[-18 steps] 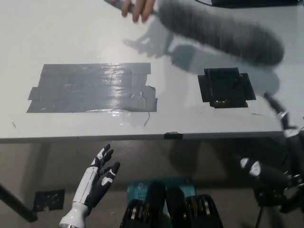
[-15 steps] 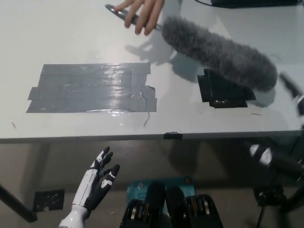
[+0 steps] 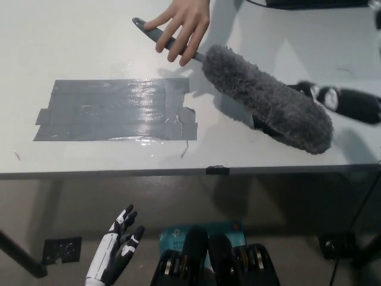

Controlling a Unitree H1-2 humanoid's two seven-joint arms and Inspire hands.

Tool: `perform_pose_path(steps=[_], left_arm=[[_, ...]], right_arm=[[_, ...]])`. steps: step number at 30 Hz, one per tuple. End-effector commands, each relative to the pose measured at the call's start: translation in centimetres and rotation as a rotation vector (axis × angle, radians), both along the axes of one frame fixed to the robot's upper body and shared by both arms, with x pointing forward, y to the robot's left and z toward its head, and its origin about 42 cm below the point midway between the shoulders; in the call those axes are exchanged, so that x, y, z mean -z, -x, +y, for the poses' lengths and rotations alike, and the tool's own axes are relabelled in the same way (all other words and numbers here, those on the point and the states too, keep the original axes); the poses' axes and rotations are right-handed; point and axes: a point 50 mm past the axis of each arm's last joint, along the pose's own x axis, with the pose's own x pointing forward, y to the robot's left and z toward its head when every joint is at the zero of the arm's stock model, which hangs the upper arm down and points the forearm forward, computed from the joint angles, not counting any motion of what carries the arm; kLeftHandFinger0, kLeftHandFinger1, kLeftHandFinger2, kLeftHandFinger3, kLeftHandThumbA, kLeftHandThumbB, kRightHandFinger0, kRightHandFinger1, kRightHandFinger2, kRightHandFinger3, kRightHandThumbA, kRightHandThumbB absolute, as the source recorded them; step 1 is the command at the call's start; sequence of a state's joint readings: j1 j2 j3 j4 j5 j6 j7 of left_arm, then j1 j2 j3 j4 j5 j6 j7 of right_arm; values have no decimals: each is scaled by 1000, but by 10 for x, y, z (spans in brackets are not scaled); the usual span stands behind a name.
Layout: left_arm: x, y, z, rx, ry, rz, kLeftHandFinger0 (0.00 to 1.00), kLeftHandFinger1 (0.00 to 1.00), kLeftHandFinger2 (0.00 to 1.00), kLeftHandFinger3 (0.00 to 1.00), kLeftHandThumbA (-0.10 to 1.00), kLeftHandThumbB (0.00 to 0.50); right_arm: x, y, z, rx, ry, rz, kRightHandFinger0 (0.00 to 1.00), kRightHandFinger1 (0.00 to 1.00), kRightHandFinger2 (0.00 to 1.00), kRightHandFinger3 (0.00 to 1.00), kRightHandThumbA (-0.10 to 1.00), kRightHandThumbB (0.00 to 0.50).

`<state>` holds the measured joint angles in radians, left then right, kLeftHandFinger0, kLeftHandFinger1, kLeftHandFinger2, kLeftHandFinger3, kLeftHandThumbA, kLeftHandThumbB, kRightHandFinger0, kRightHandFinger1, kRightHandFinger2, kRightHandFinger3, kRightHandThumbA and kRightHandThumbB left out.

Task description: A person hands a grey duster to the robot and the robot grabs it with its right hand and places it on the black marked spot infron tof it on the desk

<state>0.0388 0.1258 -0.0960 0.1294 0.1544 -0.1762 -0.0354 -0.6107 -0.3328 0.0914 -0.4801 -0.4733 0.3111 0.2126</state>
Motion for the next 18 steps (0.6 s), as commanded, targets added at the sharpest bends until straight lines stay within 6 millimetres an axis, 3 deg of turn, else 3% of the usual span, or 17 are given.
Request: perform_pose_path(steps=[1,6,9,15,18], left_arm=[[-14,-2,1,19,5,-86,895,1000,1000,1000,846,139],[-13,0,0,25,9,-89,907,1000,1000,1000,845,128],[-15,-1,1,25,4,-92,910,1000,1000,1000,850,133],[-16,-4,0,27,4,-97,886,1000,1000,1000,858,147],[-17,-4,0,30,5,-100,894,1000,1000,1000,855,148]], right_arm=[[-15,-47,12,107,150,147,1000,1000,1000,1000,1000,395],[-3,-106,37,65,223,393,1000,1000,1000,1000,1000,418],[7,-131,51,51,266,483,1000,1000,1000,1000,1000,421],[26,-172,72,51,285,664,1000,1000,1000,1000,1000,428],[43,-188,79,73,288,738,1000,1000,1000,1000,1000,466]])
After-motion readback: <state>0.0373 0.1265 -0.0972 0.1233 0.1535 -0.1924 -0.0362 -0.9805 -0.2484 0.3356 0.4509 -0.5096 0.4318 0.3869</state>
